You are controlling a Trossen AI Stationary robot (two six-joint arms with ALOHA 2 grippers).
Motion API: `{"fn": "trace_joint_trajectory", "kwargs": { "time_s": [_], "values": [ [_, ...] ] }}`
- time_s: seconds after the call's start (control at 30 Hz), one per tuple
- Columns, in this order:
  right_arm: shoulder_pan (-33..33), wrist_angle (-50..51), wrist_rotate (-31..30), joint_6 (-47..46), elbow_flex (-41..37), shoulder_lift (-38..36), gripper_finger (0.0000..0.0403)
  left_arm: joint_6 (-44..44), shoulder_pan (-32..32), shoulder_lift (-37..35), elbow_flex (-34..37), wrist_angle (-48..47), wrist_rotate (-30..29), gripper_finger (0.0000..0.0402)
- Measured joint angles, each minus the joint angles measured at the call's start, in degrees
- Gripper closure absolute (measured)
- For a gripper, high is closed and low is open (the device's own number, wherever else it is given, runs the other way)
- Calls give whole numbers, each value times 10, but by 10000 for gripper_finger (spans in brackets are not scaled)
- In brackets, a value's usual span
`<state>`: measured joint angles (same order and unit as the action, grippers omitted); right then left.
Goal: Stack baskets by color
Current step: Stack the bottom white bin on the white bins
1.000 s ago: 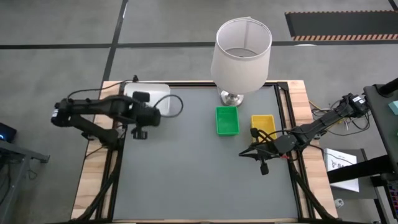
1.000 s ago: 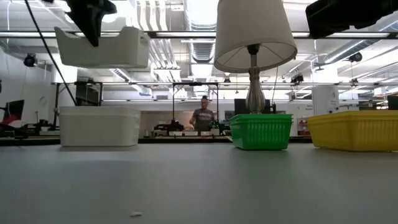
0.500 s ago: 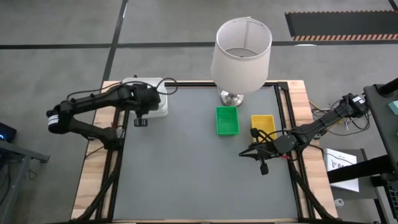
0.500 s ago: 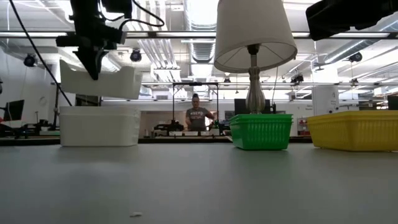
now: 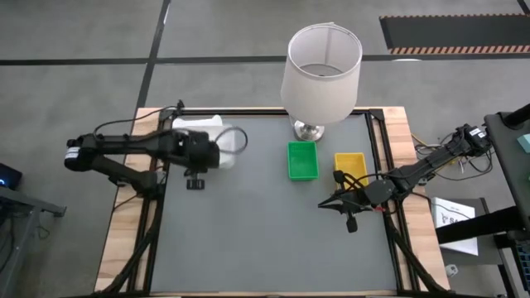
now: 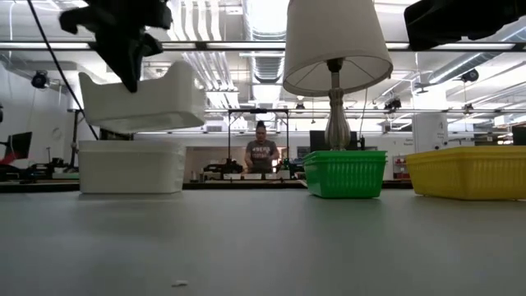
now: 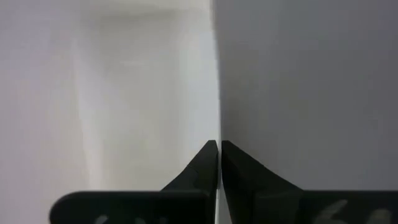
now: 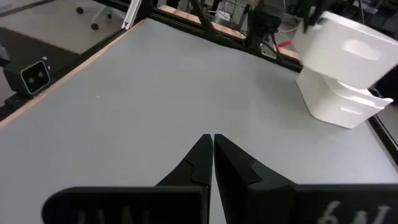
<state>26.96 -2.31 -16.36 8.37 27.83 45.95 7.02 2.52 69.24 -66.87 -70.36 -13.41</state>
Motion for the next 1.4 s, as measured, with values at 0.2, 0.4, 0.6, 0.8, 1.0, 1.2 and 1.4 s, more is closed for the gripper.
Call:
{"fn": "trace_joint_trajectory", "kwargs": {
  "time_s": [0.2,0.4,0.6,0.8,1.0,1.2,1.4],
  "values": [
    [0,0,-2,7,0,0,394,-89,-107,35,2,54,0,401],
    [0,0,-2,14,0,0,394,-167,-193,110,6,106,0,401],
    [0,1,-2,12,0,0,394,-188,-263,196,6,105,32,401],
    [0,2,-1,11,0,0,394,-201,-292,239,6,112,63,402],
    [0,3,-1,5,0,0,394,-212,-292,242,6,114,63,401],
    [0,3,-1,2,0,0,394,-218,-292,242,7,114,63,364],
    [0,3,-1,-4,0,0,394,-233,-292,239,-5,109,65,310]
  ]
}}
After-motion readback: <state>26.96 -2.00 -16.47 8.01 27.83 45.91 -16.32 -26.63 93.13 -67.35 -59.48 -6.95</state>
